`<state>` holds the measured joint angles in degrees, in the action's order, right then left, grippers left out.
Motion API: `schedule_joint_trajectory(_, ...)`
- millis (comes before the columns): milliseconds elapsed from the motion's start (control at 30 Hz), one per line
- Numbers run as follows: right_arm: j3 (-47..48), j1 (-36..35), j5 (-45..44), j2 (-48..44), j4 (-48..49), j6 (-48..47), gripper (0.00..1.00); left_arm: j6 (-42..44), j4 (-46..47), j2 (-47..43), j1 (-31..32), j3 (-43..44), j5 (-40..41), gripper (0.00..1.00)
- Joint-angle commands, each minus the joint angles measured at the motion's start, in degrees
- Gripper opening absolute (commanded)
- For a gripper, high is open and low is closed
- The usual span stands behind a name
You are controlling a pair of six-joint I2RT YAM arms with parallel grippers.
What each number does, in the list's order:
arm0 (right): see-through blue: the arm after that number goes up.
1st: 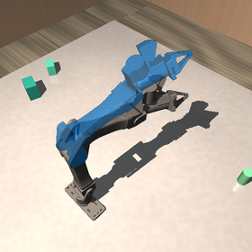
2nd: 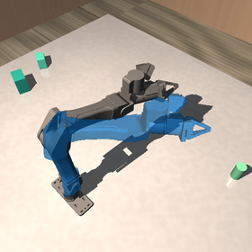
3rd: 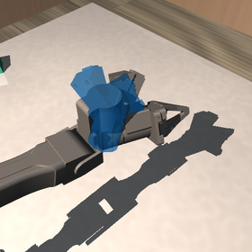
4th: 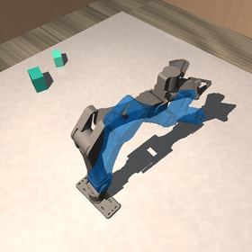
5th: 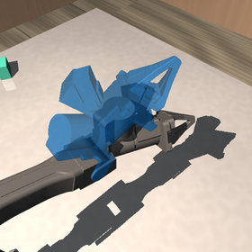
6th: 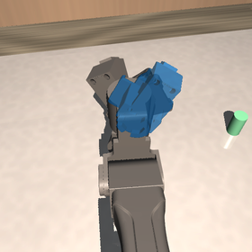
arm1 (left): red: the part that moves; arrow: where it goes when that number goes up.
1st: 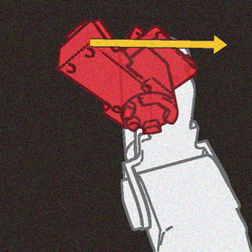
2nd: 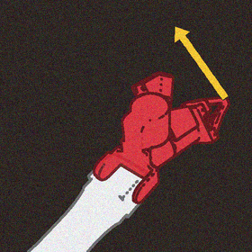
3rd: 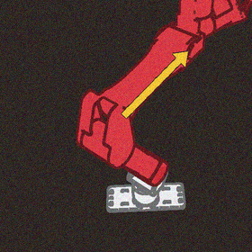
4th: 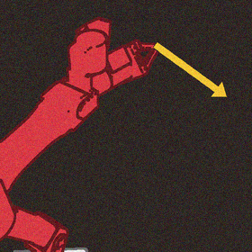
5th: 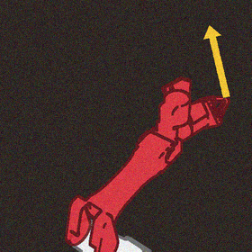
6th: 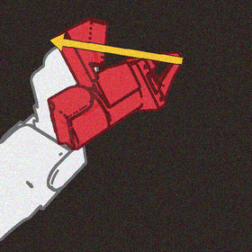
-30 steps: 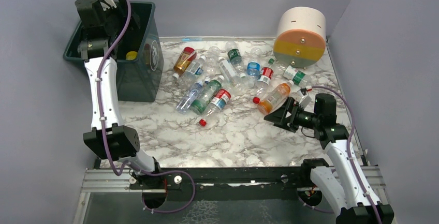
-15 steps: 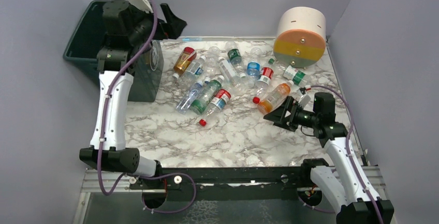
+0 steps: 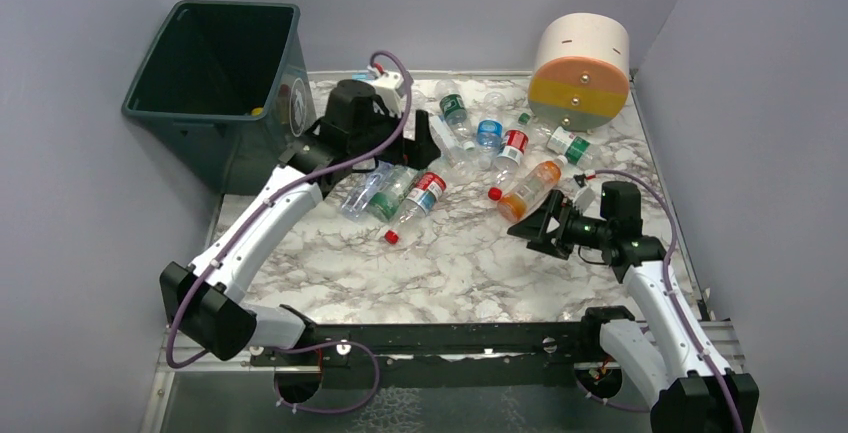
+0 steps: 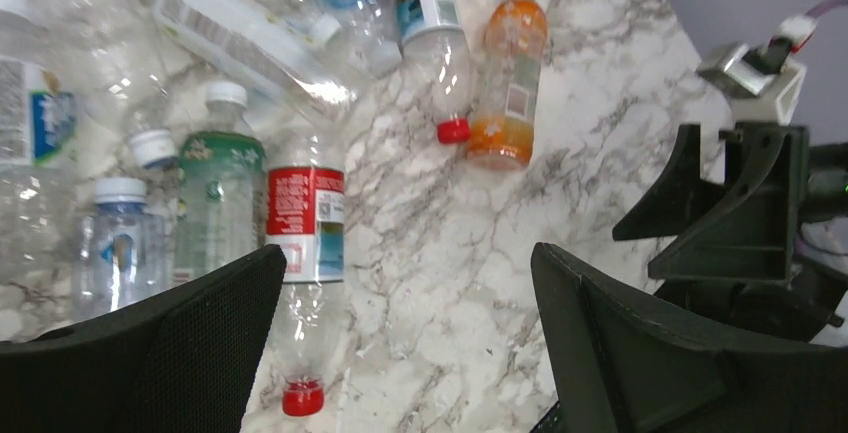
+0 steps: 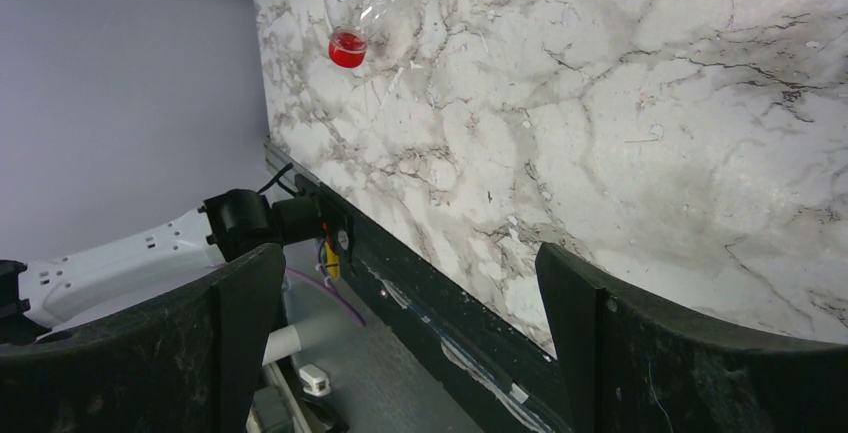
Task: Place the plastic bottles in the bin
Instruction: Pick up the plastic bottle at the center of the board.
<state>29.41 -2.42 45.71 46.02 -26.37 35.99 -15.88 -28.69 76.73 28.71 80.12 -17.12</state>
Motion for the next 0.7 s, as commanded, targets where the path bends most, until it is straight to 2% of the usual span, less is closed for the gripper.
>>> schedule_joint_trajectory(0,-0.4,-0.1,-0.1,0.6,1.3,-0.3,0.99,-0.7,4.5,-2.6,5.8,-6.9,5.0,0.99)
schedule_joint_trajectory(300,-0.4,-0.1,-1.4,2.8,0.4,-1.1,1.00,-2.9,9.2,-3.9,11.3,-18.3,6.2,0.99)
schedule_joint_trajectory(667,3.5,-0.1,-3.1,5.2,-1.3,-1.4,1.00,-3.1,9.6,-5.0,12.5,-21.7,5.3,0.99)
